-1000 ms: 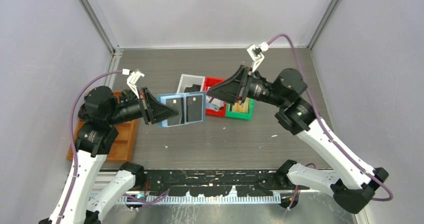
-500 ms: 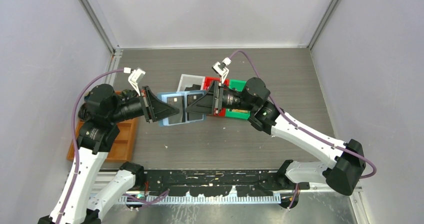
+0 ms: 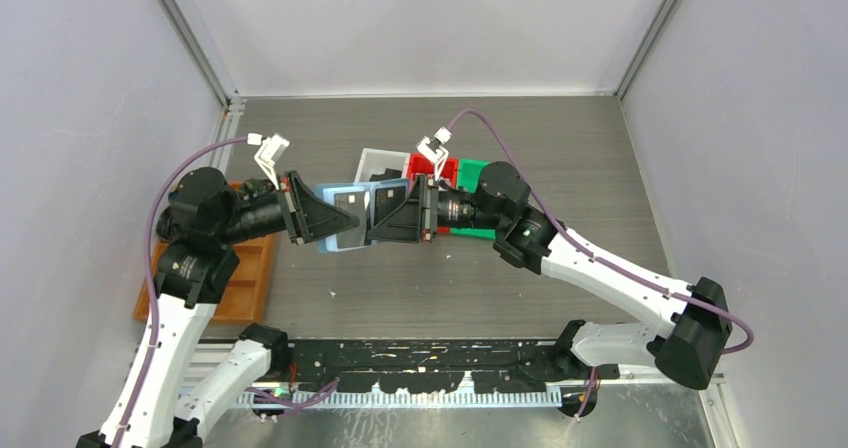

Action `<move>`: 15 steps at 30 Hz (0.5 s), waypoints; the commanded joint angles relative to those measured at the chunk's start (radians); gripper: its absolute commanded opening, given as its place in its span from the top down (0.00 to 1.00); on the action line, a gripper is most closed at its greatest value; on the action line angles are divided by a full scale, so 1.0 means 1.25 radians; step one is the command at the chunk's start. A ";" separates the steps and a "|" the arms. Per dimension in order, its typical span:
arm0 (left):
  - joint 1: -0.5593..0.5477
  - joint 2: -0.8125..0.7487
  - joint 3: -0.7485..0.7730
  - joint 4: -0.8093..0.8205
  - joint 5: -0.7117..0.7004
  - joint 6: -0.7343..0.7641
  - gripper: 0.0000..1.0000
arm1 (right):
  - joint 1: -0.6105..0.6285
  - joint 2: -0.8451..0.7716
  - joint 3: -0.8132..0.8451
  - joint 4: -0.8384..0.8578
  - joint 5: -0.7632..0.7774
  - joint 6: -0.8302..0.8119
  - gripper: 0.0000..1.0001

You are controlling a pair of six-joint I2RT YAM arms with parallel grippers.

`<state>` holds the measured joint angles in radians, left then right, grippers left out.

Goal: Take the credit cards out of the card holder
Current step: Remove the credit card from the card holder.

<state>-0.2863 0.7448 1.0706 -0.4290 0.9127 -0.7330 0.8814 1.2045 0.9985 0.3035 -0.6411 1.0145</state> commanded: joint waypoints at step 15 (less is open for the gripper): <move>-0.004 -0.006 0.033 0.088 0.074 -0.056 0.99 | 0.005 0.021 0.066 0.118 0.016 0.032 0.65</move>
<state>-0.2859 0.7486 1.0763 -0.3779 0.9451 -0.7860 0.8864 1.2007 1.0256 0.2653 -0.6170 0.9798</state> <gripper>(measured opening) 0.110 0.377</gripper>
